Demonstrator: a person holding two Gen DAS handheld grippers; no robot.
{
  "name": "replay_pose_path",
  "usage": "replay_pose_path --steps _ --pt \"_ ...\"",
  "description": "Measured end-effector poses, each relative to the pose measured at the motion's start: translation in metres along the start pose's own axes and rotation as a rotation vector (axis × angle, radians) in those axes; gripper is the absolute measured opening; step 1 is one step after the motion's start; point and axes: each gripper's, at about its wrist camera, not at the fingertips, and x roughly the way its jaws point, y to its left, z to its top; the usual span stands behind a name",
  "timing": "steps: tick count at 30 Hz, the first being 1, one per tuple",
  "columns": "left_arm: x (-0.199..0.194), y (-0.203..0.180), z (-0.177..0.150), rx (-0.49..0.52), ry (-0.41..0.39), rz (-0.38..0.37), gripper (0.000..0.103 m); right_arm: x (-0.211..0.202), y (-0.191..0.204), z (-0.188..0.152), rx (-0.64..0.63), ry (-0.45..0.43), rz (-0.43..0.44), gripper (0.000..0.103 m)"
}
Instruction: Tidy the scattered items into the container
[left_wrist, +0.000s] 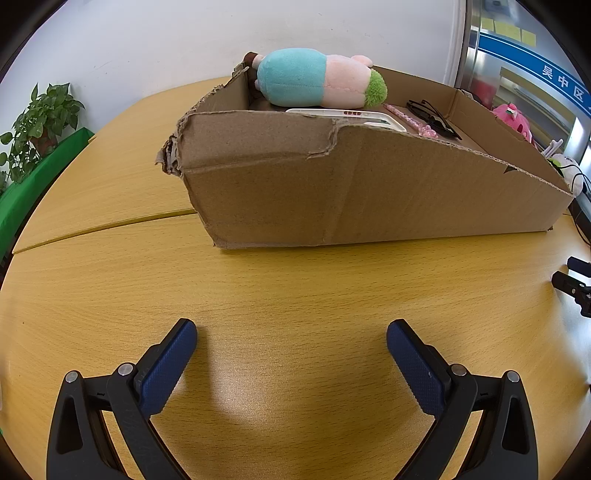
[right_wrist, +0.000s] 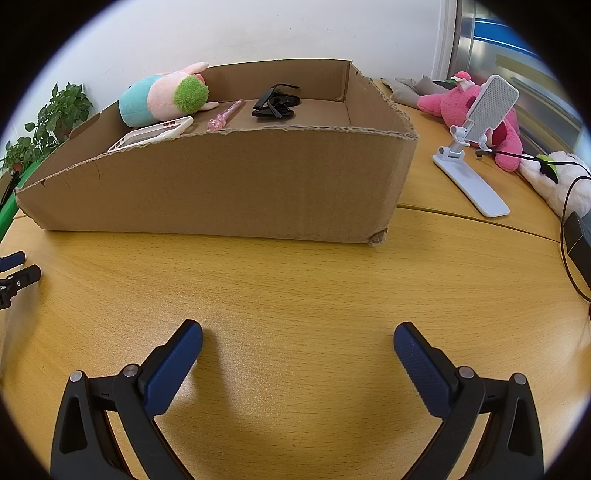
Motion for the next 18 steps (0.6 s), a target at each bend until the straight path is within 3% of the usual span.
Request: replay_pose_path --steps 18 --pt "0.0004 0.0006 0.0 0.0 -0.001 0.001 0.103 -0.0028 0.0016 -0.0045 0.0 0.0 -0.001 0.103"
